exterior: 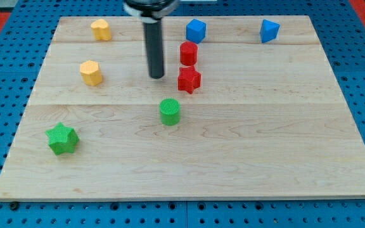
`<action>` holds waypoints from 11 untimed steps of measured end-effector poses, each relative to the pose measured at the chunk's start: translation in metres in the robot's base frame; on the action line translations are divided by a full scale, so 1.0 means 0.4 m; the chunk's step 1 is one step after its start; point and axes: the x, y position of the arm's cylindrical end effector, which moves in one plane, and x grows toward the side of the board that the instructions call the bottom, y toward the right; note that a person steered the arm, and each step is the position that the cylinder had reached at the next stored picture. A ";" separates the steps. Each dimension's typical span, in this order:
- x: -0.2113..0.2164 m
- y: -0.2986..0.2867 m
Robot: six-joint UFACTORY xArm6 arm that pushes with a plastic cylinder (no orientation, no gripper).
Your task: Adjust the group of blocks in vertical line
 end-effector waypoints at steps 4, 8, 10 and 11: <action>0.228 -0.027; 0.248 0.059; 0.202 -0.054; 0.139 0.083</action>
